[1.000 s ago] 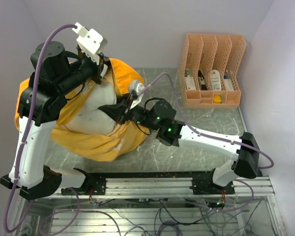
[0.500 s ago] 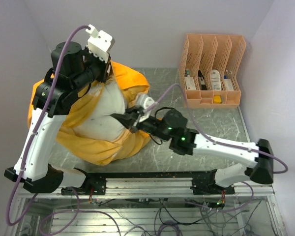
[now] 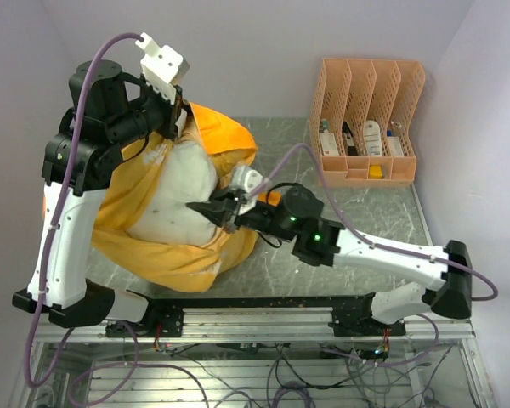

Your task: Remove the pillowcase from the pillow

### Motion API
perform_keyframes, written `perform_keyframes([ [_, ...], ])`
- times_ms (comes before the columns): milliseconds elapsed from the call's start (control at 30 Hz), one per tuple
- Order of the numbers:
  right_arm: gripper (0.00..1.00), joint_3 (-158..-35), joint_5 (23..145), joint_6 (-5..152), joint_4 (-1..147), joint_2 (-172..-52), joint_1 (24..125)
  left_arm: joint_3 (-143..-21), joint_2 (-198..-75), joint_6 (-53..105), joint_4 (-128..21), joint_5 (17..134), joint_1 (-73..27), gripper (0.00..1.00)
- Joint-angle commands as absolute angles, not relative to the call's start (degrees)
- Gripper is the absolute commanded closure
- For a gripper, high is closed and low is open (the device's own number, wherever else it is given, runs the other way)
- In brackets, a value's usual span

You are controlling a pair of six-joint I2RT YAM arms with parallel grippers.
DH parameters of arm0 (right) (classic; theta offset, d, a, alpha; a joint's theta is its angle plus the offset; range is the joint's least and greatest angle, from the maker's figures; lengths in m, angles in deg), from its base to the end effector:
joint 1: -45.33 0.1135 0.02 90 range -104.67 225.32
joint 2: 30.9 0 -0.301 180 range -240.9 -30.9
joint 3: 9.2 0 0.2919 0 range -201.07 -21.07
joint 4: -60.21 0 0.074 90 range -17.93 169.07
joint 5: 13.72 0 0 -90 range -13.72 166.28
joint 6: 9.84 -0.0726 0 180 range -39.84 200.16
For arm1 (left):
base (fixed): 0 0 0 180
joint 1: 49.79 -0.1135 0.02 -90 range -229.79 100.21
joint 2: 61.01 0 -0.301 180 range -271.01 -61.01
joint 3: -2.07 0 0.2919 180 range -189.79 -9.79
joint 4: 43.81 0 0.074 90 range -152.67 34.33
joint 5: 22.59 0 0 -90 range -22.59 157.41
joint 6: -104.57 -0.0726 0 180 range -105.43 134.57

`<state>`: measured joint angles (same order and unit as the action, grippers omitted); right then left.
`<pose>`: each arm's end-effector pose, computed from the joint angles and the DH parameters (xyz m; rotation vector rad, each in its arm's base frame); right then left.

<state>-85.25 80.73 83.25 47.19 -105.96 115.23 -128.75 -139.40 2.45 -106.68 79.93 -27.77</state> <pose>0.1240 0.3553 0.4448 -0.8891 1.0846 1.0326 0.2536 -0.1195 0.6135 0.6672 1.6278 -0.3173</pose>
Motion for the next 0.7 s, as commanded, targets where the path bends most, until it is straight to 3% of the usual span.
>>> perform_keyframes([
  [0,1.0,-94.1,94.9,83.3,51.6,-113.4,117.4,-129.7,-143.6,7.0,-109.3,94.1,-29.3,0.93],
  [200,1.0,-104.5,94.3,90.0,60.8,-122.1,123.3,-121.1,-143.5,9.9,-101.7,94.4,-29.2,0.93],
  [433,1.0,-105.5,89.1,95.5,68.2,-126.3,126.8,-125.7,-146.6,13.0,-97.2,87.4,-29.3,0.93],
  [567,1.0,-100.6,82.8,98.4,64.7,-120.2,127.0,-131.6,-148.4,8.5,-94.1,72.0,-29.7,0.93],
  [667,1.0,-97.1,78.3,101.3,61.4,-112.3,126.6,-137.9,-151.6,5.5,-92.8,63.7,-35.4,0.93],
])
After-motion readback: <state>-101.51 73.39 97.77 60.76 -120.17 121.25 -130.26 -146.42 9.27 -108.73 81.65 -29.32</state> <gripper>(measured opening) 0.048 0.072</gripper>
